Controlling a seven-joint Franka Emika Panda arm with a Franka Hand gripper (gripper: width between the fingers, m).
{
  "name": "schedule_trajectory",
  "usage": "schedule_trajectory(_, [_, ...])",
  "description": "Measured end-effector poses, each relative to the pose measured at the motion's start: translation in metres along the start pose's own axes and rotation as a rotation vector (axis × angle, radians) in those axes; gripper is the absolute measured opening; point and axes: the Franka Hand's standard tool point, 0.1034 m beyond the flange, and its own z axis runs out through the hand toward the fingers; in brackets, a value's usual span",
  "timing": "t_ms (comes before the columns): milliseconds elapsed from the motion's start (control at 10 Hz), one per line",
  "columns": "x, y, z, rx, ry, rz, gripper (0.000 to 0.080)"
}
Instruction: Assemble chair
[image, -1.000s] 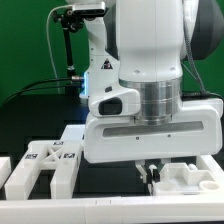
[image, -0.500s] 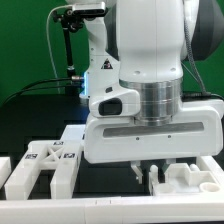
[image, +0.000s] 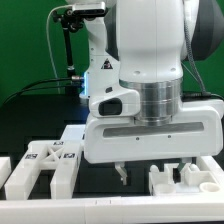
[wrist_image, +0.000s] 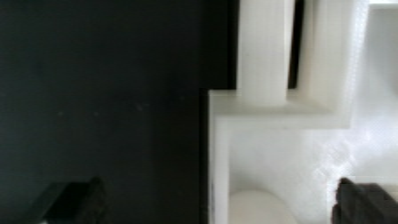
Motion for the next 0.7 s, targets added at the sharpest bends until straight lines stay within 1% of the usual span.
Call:
schedule_trajectory(100, [0.000,0.000,0.000,0.000,0.000,0.000,0.0647])
schedule_trajectory(600, [0.000,0.000,-0.001,0.000,0.000,-0.001,0.0649])
schedule_trajectory(700, [-0.006,0.003,-0.012,-0.001,-0.001,-0.002,0.0649])
